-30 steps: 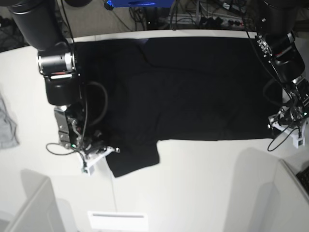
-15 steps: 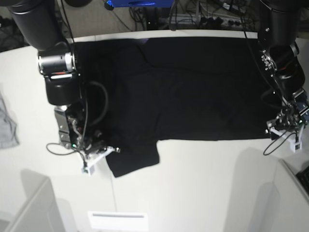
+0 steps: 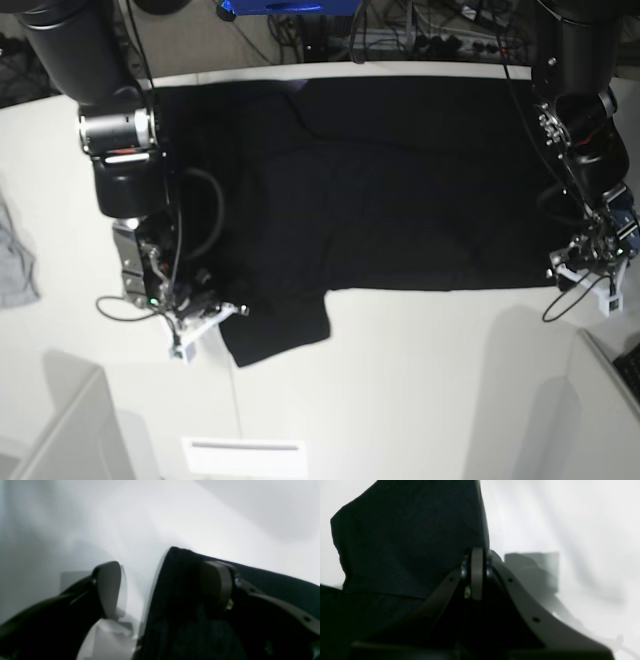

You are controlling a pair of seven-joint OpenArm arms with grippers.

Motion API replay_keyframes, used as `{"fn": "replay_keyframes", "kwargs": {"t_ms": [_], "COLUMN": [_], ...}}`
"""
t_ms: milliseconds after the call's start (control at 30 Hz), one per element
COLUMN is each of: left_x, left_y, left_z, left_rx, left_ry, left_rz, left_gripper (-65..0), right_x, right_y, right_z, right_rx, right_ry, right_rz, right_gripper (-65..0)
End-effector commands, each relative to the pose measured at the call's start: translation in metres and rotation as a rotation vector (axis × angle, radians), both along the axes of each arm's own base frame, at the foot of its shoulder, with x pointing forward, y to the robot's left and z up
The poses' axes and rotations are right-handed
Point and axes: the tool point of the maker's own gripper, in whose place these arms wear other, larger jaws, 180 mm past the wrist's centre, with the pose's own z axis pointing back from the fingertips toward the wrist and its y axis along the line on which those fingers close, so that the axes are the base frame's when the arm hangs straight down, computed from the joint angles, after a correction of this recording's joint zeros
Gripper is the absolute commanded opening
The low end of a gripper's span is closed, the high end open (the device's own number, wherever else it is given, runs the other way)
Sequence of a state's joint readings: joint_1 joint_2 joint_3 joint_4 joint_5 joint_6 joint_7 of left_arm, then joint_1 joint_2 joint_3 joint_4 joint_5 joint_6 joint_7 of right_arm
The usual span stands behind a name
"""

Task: Fold the T-shirt properly
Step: 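Reach the left gripper to the opposite hem corner and grasp it, then lift and fold the grasped side over onto the held edge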

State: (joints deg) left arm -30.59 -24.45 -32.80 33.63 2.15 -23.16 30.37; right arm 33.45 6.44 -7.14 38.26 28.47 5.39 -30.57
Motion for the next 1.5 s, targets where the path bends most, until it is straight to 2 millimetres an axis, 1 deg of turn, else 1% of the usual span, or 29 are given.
{"fn": "replay_keyframes", "kwargs": {"t_ms": [0,67,133,300,400,467,600,667,733,800,933,967,1033,1100,1133,1167,1267,1333,1467], "left_x": [0.009,0.009,0.009,0.01,0.009,0.009,0.003,0.005,0.003,0.003,0.008,0.009,0.006,0.004,0.002,0.0,-0.008,-0.012,-0.02], "left_y": [0.008,0.008,0.008,0.007,0.007,0.006,0.0,-0.001,-0.002,-0.003,-0.013,-0.012,-0.014,-0.013,-0.011,-0.01,-0.008,-0.011,-0.013], "left_z": [0.016,0.016,0.016,0.016,0.016,0.015,-0.001,-0.004,-0.009,-0.01,0.0,0.004,0.003,0.009,0.012,0.019,0.037,0.046,0.055], "left_rx": [0.017,0.017,0.012,0.009,0.009,0.007,-0.026,-0.027,-0.034,-0.04,-0.047,-0.036,-0.022,0.004,0.021,0.031,0.035,0.032,0.061], "left_ry": [-0.036,-0.036,-0.038,-0.041,-0.039,-0.038,-0.017,-0.054,-0.059,-0.064,-0.1,-0.108,-0.106,-0.099,-0.098,-0.112,-0.165,-0.186,-0.18], "left_rz": [0.001,0.001,0.003,0.004,0.004,0.003,0.008,0.011,0.015,0.015,-0.079,-0.091,-0.101,-0.115,-0.121,-0.123,-0.124,-0.133,-0.157], "left_gripper": [-21.6,-27.2,-31.3,-36.7,-42.0,-47.2,-65.0,-65.0,-65.0,-65.0,-65.0,-65.0,-65.0,-65.0,-65.0,-65.0,-65.0,-65.0,-65.0], "right_x": [0.019,0.02,0.02,0.02,0.02,0.02,0.02,0.02,0.02,0.021,0.028,0.029,0.03,0.033,0.032,0.031,0.029,0.027,0.021], "right_y": [-0.002,-0.002,-0.002,-0.002,-0.002,-0.002,-0.002,-0.002,-0.002,-0.003,-0.005,-0.005,-0.005,-0.004,-0.003,-0.006,-0.008,-0.011,-0.01], "right_z": [0.023,0.023,0.023,0.023,0.023,0.023,0.023,0.023,0.023,0.024,0.03,0.03,0.032,0.04,0.042,0.047,0.064,0.068,0.068], "right_rx": [0.004,0.004,0.004,0.005,0.005,0.006,0.007,0.007,0.007,0.007,0.007,0.007,0.007,0.008,0.009,0.001,-0.008,-0.017,-0.018], "right_ry": [-0.063,-0.064,-0.064,-0.064,-0.066,-0.066,-0.066,-0.066,-0.067,-0.075,-0.129,-0.135,-0.139,-0.167,-0.181,-0.204,-0.265,-0.278,-0.287], "right_rz": [-0.007,-0.007,-0.007,-0.008,-0.009,-0.01,-0.011,-0.011,-0.012,-0.014,-0.032,-0.034,-0.033,-0.03,-0.025,-0.023,-0.018,-0.048,-0.056], "right_gripper": [-65.0,-65.0,-65.0,-65.0,-65.0,-65.0,-65.0,-65.0,-65.0,-65.0,-65.0,-65.0,-65.0,-65.0,-65.0,-65.0,-65.0,-65.0,-65.0]}}
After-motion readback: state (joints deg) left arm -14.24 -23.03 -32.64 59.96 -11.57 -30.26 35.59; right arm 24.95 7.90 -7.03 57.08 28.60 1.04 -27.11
